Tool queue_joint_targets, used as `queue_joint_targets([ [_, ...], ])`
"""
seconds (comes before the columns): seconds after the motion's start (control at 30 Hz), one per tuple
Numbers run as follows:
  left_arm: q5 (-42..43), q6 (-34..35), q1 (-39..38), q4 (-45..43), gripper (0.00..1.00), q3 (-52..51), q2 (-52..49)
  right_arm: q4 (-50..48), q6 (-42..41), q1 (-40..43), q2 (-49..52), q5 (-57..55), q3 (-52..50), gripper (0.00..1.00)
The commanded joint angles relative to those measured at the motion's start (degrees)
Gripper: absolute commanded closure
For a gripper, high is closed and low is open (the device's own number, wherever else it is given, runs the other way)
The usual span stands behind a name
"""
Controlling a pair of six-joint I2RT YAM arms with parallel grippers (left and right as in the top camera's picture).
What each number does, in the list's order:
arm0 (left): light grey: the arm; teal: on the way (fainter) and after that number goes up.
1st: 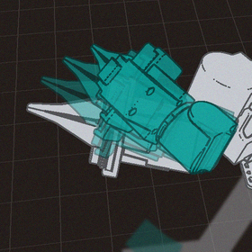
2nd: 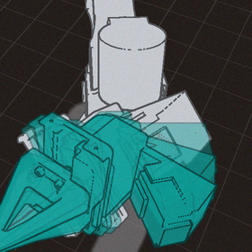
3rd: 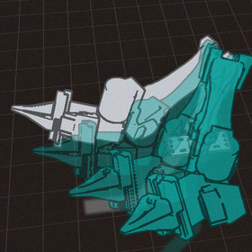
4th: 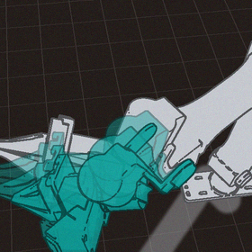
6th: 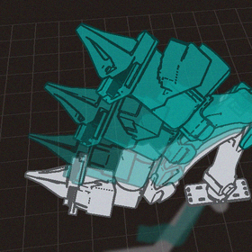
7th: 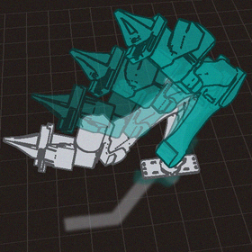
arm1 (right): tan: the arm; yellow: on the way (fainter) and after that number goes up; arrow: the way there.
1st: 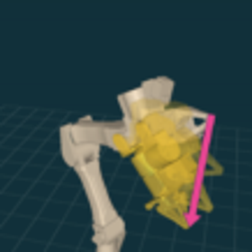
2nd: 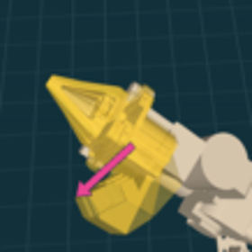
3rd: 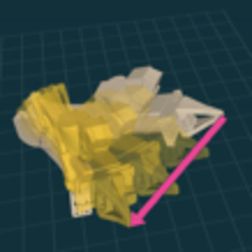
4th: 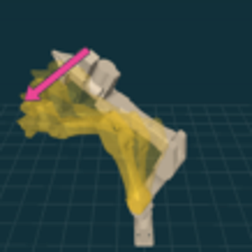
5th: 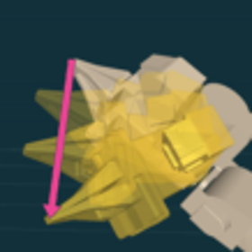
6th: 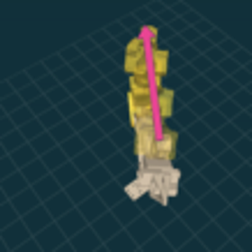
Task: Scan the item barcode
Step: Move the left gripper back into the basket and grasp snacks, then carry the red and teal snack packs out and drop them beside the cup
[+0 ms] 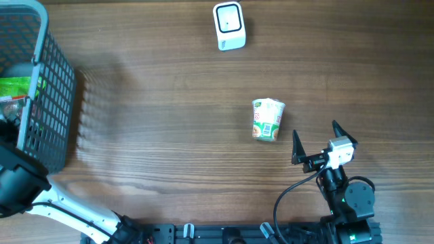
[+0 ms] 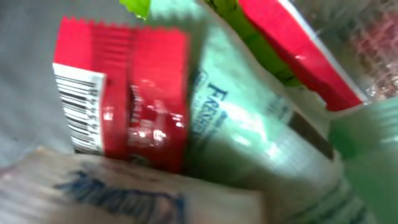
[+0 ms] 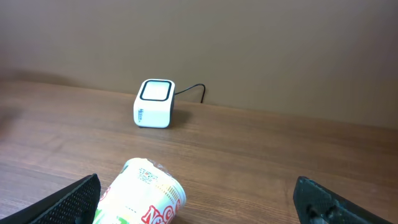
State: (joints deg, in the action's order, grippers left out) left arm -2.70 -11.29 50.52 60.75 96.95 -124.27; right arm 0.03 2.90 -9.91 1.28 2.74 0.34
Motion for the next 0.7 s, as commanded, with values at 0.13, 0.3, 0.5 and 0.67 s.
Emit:
queue_joint_targets([
  [0.13, 1.2, 2.2, 0.1, 2.0, 0.46, 1.4, -1.6, -0.2, 0.1, 0.3, -0.2, -0.3, 0.0, 0.0],
  [0.3, 5.0, 8.0, 0.0, 10.1, 0.49, 12.6, 1.7, -0.1, 0.1, 0.3, -0.2, -0.3, 0.0, 0.0],
  [0.5, 9.7, 16.7, -2.1, 19.4, 0.49, 31.9, 11.3, -0.2, 0.1, 0.3, -0.2, -0.3, 0.0, 0.0],
  [0.67, 14.2, 23.8, -9.9, 20.6, 0.53, 39.3, 24.9, -0.2, 0.1, 0.3, -0.3, -0.3, 0.0, 0.0],
])
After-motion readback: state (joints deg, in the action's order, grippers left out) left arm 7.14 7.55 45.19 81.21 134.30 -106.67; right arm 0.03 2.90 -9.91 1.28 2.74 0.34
